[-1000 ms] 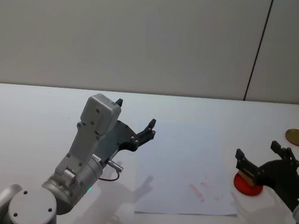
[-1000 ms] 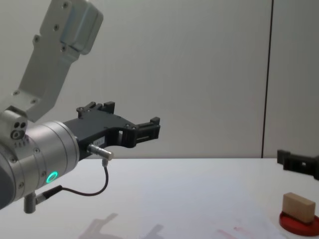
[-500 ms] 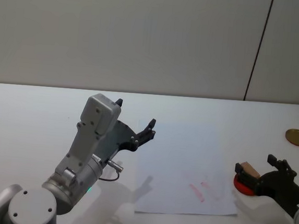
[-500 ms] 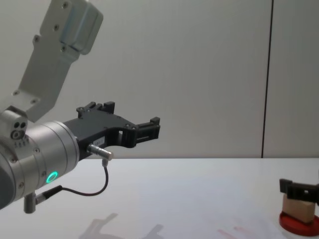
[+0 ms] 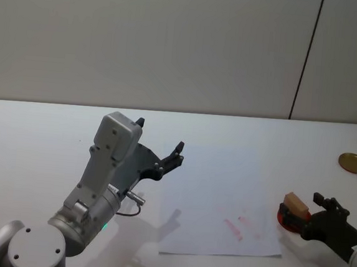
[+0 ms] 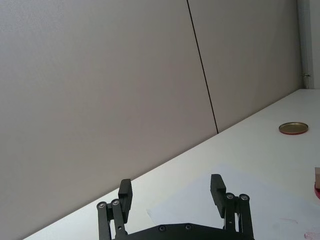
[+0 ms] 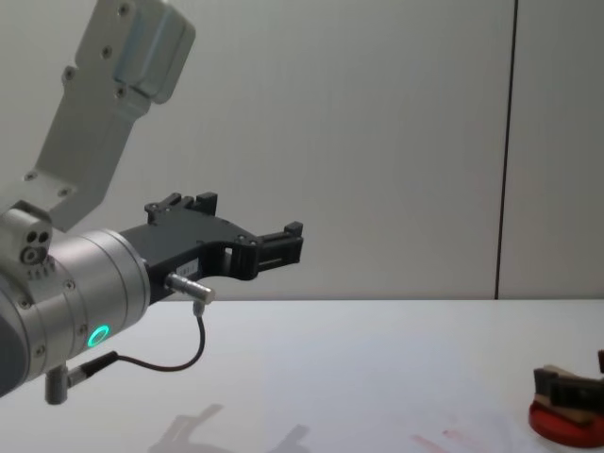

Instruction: Use the one hand to pick up the stamp and affix it onto the A4 paper.

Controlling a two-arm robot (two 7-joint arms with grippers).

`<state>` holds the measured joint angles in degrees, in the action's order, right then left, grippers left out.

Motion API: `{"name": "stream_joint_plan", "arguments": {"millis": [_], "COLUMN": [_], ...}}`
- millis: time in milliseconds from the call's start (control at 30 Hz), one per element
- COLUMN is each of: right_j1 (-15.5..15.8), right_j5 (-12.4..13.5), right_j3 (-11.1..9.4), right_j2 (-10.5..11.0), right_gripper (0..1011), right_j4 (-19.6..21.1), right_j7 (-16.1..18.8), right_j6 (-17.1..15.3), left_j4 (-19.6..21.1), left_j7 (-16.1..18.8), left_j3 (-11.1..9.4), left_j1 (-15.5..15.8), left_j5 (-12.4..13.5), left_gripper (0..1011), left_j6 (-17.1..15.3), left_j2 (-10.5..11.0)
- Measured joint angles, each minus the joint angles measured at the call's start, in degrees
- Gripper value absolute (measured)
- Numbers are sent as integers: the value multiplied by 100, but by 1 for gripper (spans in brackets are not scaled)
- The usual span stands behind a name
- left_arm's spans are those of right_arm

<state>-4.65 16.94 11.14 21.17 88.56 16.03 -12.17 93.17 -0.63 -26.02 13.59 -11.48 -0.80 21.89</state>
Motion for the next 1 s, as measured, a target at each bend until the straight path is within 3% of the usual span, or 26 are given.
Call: {"name": "stream_joint_plan", "arguments": {"millis": [300,767,1000], "right_j1": [-67,-119,-129], "right_j5": [-86,-198,-288], "right_j3": [6,18,29], "right_j2": [5,5,5], "right_gripper": [687,233,214], "right_j4": [-135,-242,-215], "right_j7": [101,151,131], "right_j6": [-71,-40,108], "left_j4": [0,0,0], "left_j7": [0,0,0], "left_j3": [0,0,0], "left_j1": [0,0,0], "left_j5": [0,0,0], "left_gripper": [993,993,993], "left_j6": [0,0,0], "left_j2": [0,0,0]}}
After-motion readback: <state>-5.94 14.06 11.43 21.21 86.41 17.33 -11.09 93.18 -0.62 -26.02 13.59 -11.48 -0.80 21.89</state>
